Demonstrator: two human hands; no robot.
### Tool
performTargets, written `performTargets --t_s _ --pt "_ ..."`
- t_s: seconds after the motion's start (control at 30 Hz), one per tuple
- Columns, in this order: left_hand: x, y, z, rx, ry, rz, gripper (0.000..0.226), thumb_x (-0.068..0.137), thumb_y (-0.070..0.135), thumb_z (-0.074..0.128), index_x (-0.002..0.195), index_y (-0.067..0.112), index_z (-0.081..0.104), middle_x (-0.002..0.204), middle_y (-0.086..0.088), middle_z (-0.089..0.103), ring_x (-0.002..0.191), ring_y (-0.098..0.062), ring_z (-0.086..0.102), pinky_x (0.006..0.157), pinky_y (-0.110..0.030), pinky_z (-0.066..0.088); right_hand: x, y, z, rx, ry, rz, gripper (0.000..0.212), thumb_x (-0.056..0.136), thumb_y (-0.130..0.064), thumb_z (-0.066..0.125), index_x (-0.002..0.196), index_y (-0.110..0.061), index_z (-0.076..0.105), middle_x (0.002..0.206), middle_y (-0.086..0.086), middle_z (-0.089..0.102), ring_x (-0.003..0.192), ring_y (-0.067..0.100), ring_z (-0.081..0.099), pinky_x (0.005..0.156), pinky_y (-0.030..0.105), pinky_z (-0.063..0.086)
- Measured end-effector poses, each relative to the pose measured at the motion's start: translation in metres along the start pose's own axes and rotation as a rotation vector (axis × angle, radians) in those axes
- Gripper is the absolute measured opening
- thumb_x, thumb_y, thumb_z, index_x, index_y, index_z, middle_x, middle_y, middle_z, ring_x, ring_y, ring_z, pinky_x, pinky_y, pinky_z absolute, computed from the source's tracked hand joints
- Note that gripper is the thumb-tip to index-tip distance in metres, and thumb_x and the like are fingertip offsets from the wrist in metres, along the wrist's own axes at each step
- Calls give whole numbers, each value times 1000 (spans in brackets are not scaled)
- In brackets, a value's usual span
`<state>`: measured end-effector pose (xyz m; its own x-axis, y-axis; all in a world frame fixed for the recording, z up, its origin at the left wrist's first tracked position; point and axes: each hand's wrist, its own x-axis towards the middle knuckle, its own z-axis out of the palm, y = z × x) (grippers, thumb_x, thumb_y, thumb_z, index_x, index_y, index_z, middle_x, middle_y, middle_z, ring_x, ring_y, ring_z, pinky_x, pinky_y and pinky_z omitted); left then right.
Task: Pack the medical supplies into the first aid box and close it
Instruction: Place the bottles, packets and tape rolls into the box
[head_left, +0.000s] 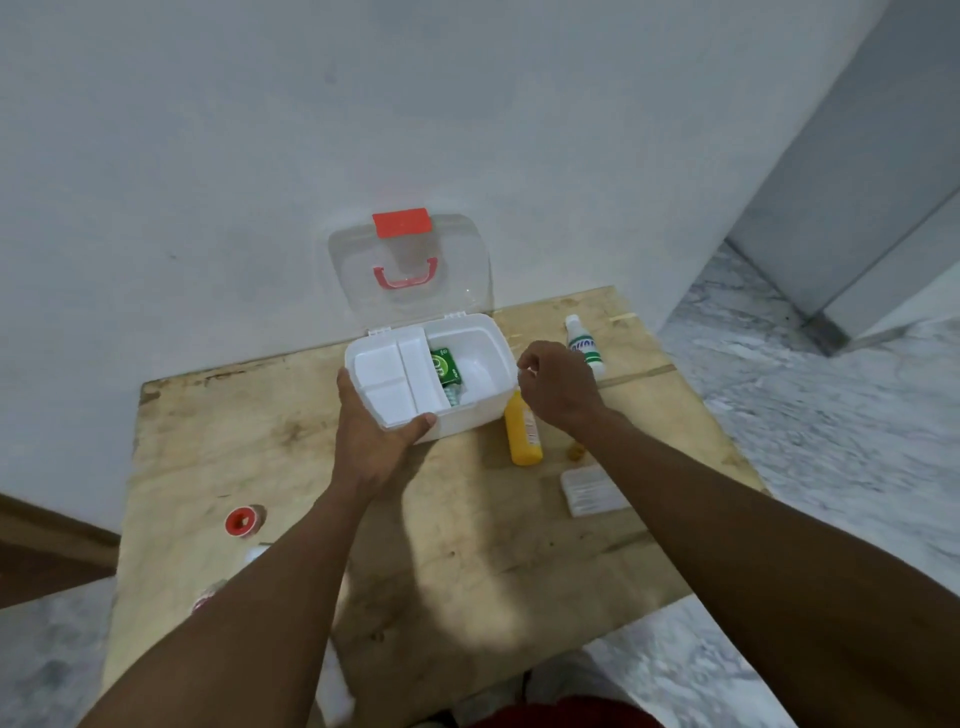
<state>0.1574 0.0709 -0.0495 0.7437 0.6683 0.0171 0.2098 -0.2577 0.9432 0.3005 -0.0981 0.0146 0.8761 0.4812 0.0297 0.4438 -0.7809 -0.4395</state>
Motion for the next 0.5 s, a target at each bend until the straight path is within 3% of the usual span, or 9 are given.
performTargets --t_s 0.17,0.27,0.37,0.5 --pt "-1 0 2 36 22 -3 94 69 22 89 139 25 26 127 13 49 111 -9 50 79 -18 41 6 24 -10 -57 -28 86 22 89 -7 56 109 -4 65 111 12 68 105 29 63 84 31 48" --pt "-2 2 4 41 33 -20 94 70 22 88 141 27 26 127 14 49 110 -9 49 84 -26 41 15 37 -11 -85 -70 115 24 90 -8 54 112 -5 63 113 14 67 104 29 63 83 31 49" --pt "-1 1 5 35 19 -52 92 71 22 87 140 28 26 128 13 48 114 -12 49 83 -23 42 20 51 -14 -132 -108 136 26 90 -8 52 114 -5 62 112 16 67 102 32 65 86 35 51" --pt "0 0 4 39 -1 -63 101 67 30 87 145 27 25 133 12 44 120 -13 45 94 -31 41 26 78 -19 -148 -121 164 27 92 -13 49 114 -2 61 109 16 68 99 32 66 77 32 49"
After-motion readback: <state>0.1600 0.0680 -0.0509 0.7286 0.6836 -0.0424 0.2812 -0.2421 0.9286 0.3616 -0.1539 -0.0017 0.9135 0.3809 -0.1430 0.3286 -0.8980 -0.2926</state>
